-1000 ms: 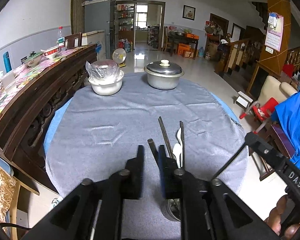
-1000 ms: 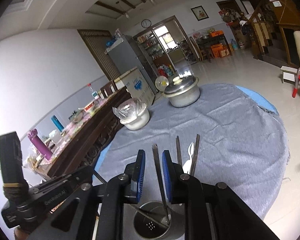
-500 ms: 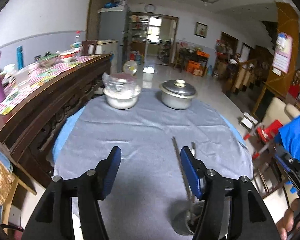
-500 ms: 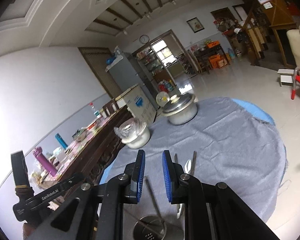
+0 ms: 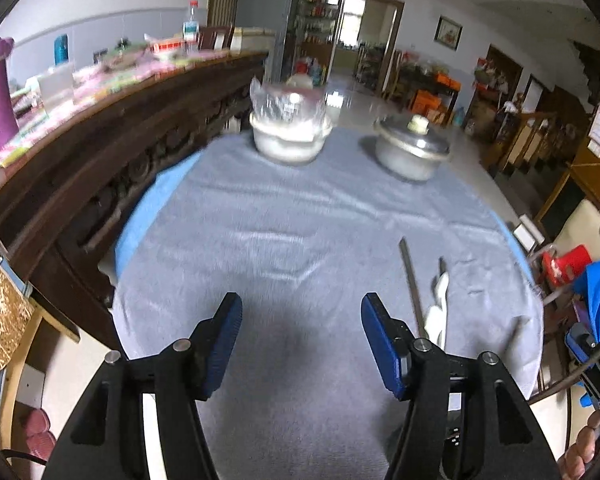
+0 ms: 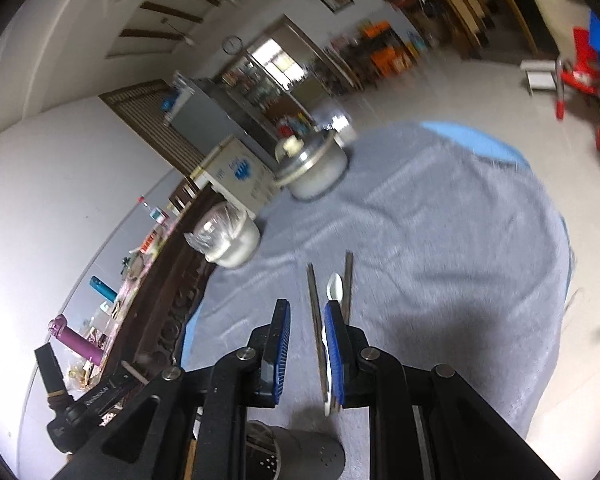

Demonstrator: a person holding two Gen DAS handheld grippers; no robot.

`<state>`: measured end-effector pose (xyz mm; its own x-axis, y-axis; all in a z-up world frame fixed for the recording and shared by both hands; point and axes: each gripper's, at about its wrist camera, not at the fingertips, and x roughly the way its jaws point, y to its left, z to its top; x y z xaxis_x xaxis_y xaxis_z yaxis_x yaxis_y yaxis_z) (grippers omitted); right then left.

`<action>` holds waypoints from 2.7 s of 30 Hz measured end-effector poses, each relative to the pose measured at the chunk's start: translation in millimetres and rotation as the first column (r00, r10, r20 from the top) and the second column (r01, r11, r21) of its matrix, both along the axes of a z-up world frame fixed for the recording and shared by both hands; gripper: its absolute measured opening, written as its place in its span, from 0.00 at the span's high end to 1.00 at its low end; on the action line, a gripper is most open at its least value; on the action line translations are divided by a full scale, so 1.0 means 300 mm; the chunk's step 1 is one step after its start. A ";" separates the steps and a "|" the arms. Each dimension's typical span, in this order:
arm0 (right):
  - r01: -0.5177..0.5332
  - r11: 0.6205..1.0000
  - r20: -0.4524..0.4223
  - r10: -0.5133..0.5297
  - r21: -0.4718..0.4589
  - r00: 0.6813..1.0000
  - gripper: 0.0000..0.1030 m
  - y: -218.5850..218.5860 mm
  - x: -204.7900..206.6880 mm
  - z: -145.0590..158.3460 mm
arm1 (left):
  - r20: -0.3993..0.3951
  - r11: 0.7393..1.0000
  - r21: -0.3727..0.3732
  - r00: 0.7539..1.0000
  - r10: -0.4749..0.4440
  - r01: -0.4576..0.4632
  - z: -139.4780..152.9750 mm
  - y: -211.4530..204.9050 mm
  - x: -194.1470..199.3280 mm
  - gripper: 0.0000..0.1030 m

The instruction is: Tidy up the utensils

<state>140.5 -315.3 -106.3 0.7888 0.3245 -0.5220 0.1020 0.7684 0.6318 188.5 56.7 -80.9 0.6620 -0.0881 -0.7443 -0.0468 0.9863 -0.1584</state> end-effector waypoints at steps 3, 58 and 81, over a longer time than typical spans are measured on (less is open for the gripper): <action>-0.024 1.000 -0.047 0.025 0.013 0.999 0.81 -0.002 0.044 -0.057 | -0.055 1.000 0.004 0.998 0.002 -0.002 -0.067 -0.003 0.038 0.39; -0.118 0.991 -0.209 0.102 -0.067 0.973 0.94 0.029 0.460 -0.327 | -0.175 0.713 -0.059 0.696 -0.696 0.699 -0.370 -0.576 0.366 0.54; -0.122 0.990 -0.317 0.095 -0.065 0.944 0.90 0.031 0.467 -0.417 | -0.190 0.763 -0.003 0.749 -0.635 0.646 -0.430 -0.519 0.433 0.73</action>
<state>280.7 -305.9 -231.5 0.5443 0.3442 -0.7650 0.1972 0.8339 0.5155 318.4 -99.1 -209.8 0.3295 -0.3980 -0.8561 0.5793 0.8013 -0.1496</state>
